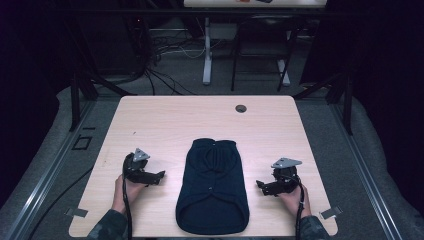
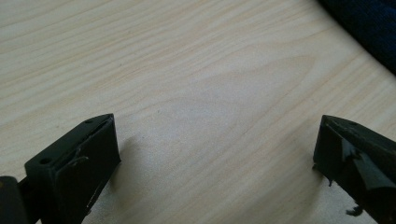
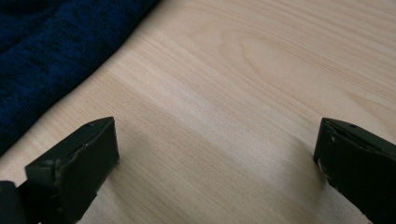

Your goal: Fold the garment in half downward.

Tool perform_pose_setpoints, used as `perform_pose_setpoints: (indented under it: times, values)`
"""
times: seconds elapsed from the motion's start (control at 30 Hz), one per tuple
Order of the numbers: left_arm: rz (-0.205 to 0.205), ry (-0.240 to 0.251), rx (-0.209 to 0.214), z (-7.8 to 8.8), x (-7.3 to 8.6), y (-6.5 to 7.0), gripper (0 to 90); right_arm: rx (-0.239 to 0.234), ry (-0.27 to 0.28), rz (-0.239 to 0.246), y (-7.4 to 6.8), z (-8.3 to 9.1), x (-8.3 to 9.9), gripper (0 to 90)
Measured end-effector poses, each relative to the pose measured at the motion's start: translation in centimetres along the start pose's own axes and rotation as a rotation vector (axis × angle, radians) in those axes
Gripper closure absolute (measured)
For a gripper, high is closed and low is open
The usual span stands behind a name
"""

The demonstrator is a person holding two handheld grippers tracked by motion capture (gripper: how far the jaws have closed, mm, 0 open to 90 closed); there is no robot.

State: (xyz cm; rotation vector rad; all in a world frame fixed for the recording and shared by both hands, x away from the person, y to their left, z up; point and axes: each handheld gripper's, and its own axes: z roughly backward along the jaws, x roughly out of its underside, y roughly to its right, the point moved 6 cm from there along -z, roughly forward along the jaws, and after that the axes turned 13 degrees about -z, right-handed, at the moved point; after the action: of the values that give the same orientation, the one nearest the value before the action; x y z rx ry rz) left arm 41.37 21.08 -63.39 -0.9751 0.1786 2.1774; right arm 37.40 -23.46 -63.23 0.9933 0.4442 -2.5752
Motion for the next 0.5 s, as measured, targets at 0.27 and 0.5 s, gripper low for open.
perform_pose_setpoints:
  times: [0.27,0.5]
  values:
    - [0.002,-0.001,0.001,0.00,0.00,0.02,0.2,-0.001,0.000,0.001,-0.01,-0.01,-0.01,0.0]
    - [-0.002,-0.002,-0.001,-0.07,-0.09,0.06,0.1,0.007,0.000,0.003,0.01,0.05,0.02,0.0]
